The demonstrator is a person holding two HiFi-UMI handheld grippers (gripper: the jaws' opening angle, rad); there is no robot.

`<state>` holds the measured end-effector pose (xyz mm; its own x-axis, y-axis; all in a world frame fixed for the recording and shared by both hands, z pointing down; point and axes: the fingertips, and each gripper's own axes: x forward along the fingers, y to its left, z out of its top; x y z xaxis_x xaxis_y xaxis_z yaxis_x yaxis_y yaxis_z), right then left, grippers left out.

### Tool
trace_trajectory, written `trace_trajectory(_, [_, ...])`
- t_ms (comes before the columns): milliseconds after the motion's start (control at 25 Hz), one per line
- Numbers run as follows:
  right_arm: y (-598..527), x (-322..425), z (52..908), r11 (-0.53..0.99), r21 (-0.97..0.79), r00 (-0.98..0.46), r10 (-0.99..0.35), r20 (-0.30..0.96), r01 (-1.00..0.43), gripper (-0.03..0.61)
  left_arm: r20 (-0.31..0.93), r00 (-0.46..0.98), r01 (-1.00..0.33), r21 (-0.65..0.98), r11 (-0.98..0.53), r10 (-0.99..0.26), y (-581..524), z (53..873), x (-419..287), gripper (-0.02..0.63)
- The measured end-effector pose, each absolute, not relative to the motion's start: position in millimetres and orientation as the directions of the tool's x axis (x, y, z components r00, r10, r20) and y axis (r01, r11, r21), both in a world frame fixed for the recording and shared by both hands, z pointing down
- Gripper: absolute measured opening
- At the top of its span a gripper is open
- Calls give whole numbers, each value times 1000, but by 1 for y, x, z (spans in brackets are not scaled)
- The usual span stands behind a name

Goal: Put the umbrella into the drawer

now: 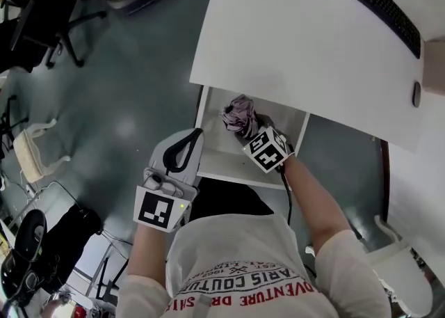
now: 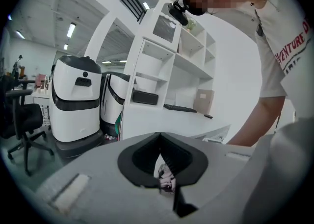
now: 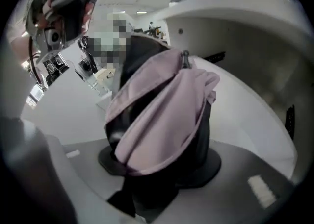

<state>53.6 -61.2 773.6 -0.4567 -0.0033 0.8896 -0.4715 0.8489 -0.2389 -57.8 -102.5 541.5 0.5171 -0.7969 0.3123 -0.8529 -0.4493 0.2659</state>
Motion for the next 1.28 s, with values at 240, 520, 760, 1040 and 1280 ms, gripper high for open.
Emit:
trace_trajectory(240, [-58,51,807,836,-298,-414,95,905,-461,221,303,508,-858,263,-442,-806,-124,553,-66,6])
trace_trajectory(520, [-58,48,817,804,-292,-392,81,916,-517,314,296,511,-854,281,-437,-807,-121,551,-62,6])
trace_trajectory(760, [-62,42,778,829,-223,-421,-17,907,-512,367,274,522,-849,257,-462,-808,-117,524,-56,6])
trace_trajectory(1040, [-78,44,670,846,-90,-490,-215,845,-526,180,222,542,-838,213,-502,-811,-116,473,-41,6])
trace_trajectory(1280, [-101,42,574,792,-28,-587,-428,687,-610,0,205,518,-855,163,-493,-830,-114,421,-41,6])
